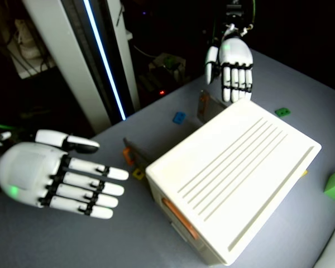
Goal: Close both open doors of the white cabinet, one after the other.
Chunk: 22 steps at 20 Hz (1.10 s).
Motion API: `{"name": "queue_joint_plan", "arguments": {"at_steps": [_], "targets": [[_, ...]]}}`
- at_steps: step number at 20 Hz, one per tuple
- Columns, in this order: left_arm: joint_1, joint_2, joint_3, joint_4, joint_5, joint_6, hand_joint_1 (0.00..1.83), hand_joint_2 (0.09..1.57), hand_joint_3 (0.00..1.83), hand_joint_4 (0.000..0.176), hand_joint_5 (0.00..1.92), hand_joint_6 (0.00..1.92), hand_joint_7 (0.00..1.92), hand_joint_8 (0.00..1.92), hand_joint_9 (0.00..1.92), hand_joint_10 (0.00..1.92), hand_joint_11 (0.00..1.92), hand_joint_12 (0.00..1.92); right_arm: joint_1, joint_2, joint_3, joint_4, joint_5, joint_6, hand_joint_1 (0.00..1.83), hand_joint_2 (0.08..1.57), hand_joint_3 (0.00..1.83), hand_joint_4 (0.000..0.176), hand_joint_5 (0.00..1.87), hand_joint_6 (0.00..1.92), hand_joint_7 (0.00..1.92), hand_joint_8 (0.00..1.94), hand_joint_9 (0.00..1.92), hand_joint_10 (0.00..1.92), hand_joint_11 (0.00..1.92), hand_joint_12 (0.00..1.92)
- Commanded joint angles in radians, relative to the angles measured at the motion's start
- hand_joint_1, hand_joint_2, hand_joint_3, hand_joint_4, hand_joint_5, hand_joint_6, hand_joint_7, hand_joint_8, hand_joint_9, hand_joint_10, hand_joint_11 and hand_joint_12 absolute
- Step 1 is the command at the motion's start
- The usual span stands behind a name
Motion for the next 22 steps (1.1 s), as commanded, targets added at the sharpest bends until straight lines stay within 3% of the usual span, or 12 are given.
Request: {"name": "queue_joint_plan", "arguments": {"at_steps": [1, 3, 7, 11, 17, 20, 22], "targets": [[-0.012, -0.007, 0.002, 0.007, -0.111, -0.011, 0.00, 1.57, 0.11, 0.000, 0.08, 0.00, 0.03, 0.00, 0.07, 0.00, 0.00, 0.37, 0.011, -0.001, 0.006, 0.024, 0.119, 0.012, 0.00, 1.44, 0.00, 0.048, 0.13, 0.00, 0.09, 0.01, 0.08, 0.01, 0.11, 0.01], [-0.025, -0.013, 0.006, 0.030, -0.101, -0.027, 0.00, 1.57, 0.13, 0.000, 0.09, 0.00, 0.05, 0.00, 0.07, 0.00, 0.00, 0.37, 0.011, -0.002, 0.007, 0.023, 0.119, 0.012, 0.00, 1.45, 0.00, 0.038, 0.13, 0.01, 0.09, 0.00, 0.08, 0.00, 0.10, 0.01], [-0.050, -0.027, 0.018, 0.050, -0.093, -0.039, 0.00, 1.57, 0.18, 0.000, 0.08, 0.00, 0.06, 0.00, 0.08, 0.00, 0.00, 0.35, 0.011, -0.002, 0.011, 0.023, 0.113, 0.012, 0.00, 1.42, 0.00, 0.053, 0.12, 0.00, 0.09, 0.00, 0.07, 0.00, 0.10, 0.00], [-0.076, -0.035, 0.025, 0.081, -0.084, -0.048, 0.00, 1.57, 0.19, 0.000, 0.06, 0.00, 0.06, 0.00, 0.09, 0.00, 0.00, 0.42, 0.011, -0.003, 0.013, 0.023, 0.111, 0.012, 0.00, 1.44, 0.00, 0.044, 0.12, 0.00, 0.09, 0.00, 0.06, 0.00, 0.10, 0.00], [-0.142, -0.072, 0.053, 0.136, -0.055, -0.076, 0.00, 1.57, 0.17, 0.000, 0.02, 0.00, 0.00, 0.00, 0.02, 0.00, 0.00, 0.27, 0.011, -0.003, 0.015, 0.020, 0.106, 0.013, 0.00, 1.45, 0.00, 0.047, 0.13, 0.00, 0.10, 0.01, 0.08, 0.01, 0.12, 0.01], [-0.165, -0.085, 0.062, 0.152, -0.046, -0.084, 0.00, 1.57, 0.16, 0.000, 0.05, 0.01, 0.02, 0.01, 0.04, 0.00, 0.00, 0.33, 0.011, -0.003, 0.016, 0.018, 0.104, 0.016, 0.00, 1.43, 0.00, 0.050, 0.14, 0.00, 0.12, 0.01, 0.09, 0.01, 0.13, 0.01], [-0.177, -0.093, 0.067, 0.161, -0.043, -0.087, 0.00, 1.57, 0.15, 0.000, 0.06, 0.01, 0.03, 0.00, 0.04, 0.00, 0.00, 0.28, 0.011, -0.003, 0.016, 0.018, 0.104, 0.017, 0.00, 1.44, 0.00, 0.042, 0.14, 0.00, 0.12, 0.01, 0.10, 0.01, 0.13, 0.01]]}}
